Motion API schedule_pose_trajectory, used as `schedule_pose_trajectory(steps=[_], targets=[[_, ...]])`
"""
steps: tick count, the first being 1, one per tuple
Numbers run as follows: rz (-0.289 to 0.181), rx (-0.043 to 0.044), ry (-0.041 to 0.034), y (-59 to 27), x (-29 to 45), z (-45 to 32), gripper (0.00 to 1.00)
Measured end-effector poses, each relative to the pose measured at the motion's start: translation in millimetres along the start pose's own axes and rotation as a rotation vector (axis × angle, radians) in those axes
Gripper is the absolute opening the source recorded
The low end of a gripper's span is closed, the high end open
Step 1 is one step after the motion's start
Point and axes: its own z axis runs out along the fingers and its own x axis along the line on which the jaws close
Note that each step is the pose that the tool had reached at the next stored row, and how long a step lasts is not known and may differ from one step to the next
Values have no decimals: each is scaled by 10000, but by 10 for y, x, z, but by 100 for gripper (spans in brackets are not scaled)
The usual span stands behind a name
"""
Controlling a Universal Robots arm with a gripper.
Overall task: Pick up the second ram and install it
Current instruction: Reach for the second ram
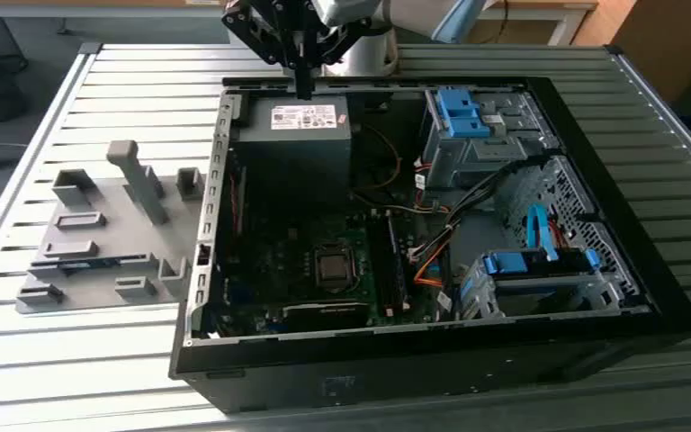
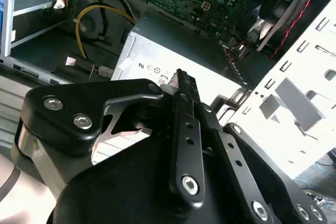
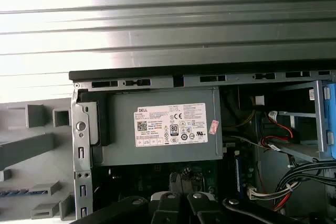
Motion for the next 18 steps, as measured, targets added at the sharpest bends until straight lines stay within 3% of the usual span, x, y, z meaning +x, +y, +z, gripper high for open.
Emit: schedule_pose_trajectory(steps=[11, 18], targets=[[0, 0, 0, -1, 13, 0, 11], [-1, -1, -1, -7, 88, -1, 11]])
